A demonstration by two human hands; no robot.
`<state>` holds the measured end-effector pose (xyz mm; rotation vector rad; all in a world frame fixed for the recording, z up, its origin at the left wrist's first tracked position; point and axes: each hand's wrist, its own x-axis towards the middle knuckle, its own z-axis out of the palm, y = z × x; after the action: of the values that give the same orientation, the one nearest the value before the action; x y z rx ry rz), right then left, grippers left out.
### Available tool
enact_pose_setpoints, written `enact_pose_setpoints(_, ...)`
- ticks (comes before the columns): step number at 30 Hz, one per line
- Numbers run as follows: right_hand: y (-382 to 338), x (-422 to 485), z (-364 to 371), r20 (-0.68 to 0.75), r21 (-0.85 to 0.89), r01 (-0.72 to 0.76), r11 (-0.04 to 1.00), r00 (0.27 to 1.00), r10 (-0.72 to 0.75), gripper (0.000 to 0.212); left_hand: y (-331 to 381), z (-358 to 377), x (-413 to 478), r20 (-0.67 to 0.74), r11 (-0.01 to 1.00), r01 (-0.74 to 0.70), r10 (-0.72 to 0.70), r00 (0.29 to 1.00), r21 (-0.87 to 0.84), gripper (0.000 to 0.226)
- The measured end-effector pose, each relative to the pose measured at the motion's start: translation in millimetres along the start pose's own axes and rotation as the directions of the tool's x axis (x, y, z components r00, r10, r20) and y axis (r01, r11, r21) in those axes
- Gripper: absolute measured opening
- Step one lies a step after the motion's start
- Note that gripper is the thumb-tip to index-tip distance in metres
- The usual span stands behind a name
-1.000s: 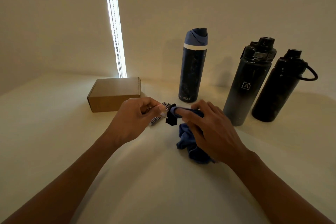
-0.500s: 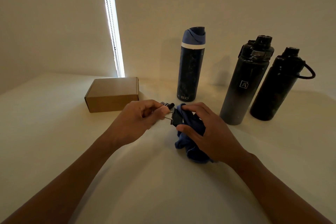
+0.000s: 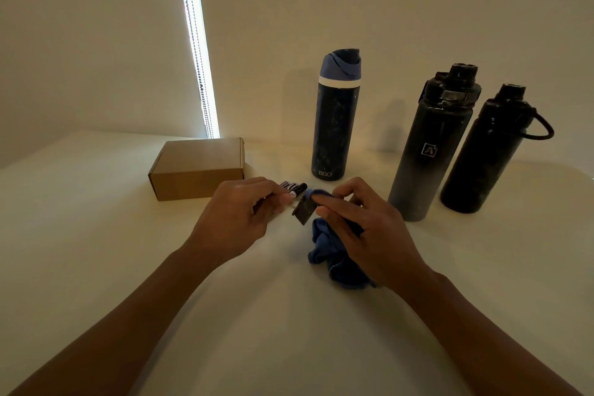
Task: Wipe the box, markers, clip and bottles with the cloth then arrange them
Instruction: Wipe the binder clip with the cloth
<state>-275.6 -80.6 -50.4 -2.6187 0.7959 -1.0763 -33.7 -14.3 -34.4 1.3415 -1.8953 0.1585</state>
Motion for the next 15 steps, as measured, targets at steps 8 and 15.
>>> enact_pose_setpoints(8, -1.9, -0.8, -5.2, 0.133, -0.022, 0.255, 0.967, 0.959, -0.250, 0.032, 9.2, 0.0, 1.3, 0.039, 0.990, 0.136, -0.135, 0.990, -0.026, 0.018)
enact_pose_setpoints(15, -16.2, -5.3, -14.4, -0.057, -0.298, 0.073, 0.952, 0.994, -0.094, 0.031, 13.5, 1.6, 2.4, 0.061, 0.958, 0.275, -0.270, 0.961, -0.084, 0.021)
